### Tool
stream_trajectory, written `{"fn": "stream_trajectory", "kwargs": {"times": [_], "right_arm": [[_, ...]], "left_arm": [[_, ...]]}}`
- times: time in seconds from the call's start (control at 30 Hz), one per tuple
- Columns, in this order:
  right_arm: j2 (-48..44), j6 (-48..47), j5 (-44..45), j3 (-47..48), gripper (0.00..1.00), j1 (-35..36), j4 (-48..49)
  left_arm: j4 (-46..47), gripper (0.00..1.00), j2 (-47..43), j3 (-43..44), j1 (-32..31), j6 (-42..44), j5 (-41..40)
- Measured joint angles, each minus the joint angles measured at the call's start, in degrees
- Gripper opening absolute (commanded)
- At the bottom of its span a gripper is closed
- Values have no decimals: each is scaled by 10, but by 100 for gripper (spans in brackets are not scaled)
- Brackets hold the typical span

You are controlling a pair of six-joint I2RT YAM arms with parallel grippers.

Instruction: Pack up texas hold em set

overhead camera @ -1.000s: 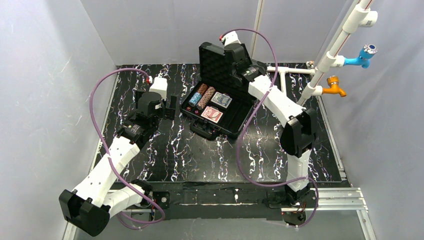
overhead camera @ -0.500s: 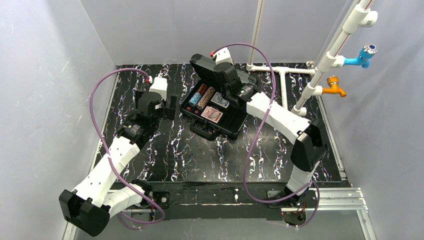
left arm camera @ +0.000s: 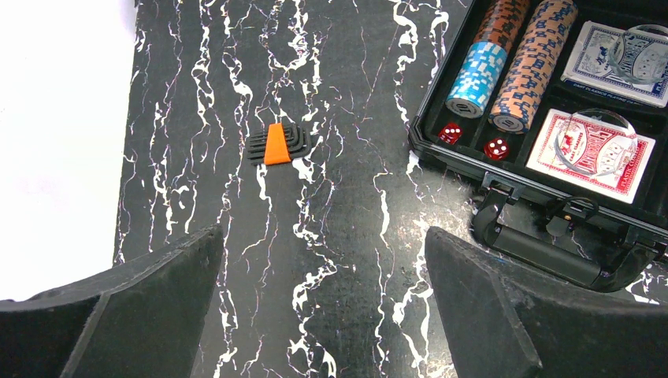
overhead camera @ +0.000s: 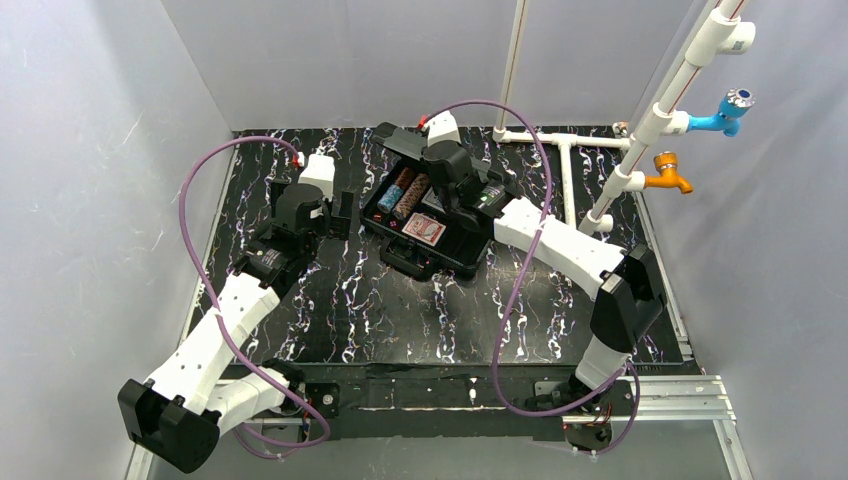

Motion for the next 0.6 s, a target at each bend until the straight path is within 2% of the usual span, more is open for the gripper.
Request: {"fn": "stream_trajectory", "kwargs": {"times": [0.17, 0.4, 0.6], "right_arm": [[-3, 12, -30, 0, 48, 0, -8], [-16, 27, -114, 0, 67, -1, -45], [-24, 40, -170, 1, 77, -3, -67]], "left_arm": [[0, 99, 0, 0, 0, 0, 0], [0, 99, 0, 0, 0, 0, 0], [0, 99, 0, 0, 0, 0, 0]]}}
